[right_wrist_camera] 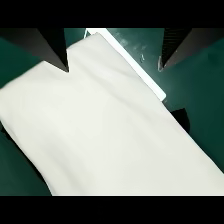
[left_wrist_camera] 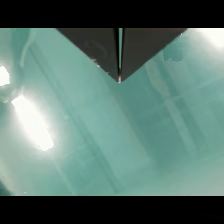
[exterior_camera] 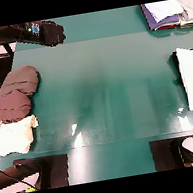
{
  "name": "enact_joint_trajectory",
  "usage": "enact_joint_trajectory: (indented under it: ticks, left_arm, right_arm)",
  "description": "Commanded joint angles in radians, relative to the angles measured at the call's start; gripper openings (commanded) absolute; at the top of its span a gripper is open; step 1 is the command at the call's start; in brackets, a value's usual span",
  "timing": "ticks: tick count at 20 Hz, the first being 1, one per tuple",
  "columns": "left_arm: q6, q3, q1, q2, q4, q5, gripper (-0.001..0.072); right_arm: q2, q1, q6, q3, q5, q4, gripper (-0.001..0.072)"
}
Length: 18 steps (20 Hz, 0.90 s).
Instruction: Fold the shirts.
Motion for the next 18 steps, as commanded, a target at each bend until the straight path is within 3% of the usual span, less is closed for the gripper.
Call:
enact_joint_trajectory:
  ticks: [1, 8, 10, 13, 18]
  left_arm:
    - [0.0, 0.0, 0.0, 0.0, 0.0, 0.006, 0.0026]
    - [-0.001, 0.0, 0.0, 0.0, 0.0, 0.028, 0.0026]
    - [-0.001, 0.0, 0.0, 0.0, 0.0, 0.036, 0.0026]
    - [-0.001, 0.0, 0.0, 0.0, 0.0, 0.036, 0.0026]
    - [-0.001, 0.0, 0.0, 0.0, 0.0, 0.037, 0.0026]
  right_arm:
    - [0.037, 0.036, 0.0, -0.002, -0.025, 0.121, 0.0631]
    - [0.034, 0.515, 0.0, 0.112, -0.108, 0.176, 0.0618]
    - [0.034, 0.642, 0.0, 0.133, -0.156, 0.169, 0.0425]
    - [0.034, 0.774, -0.024, 0.153, -0.19, 0.169, 0.002]
    - [0.034, 0.838, -0.033, 0.155, -0.179, 0.171, 0.002]
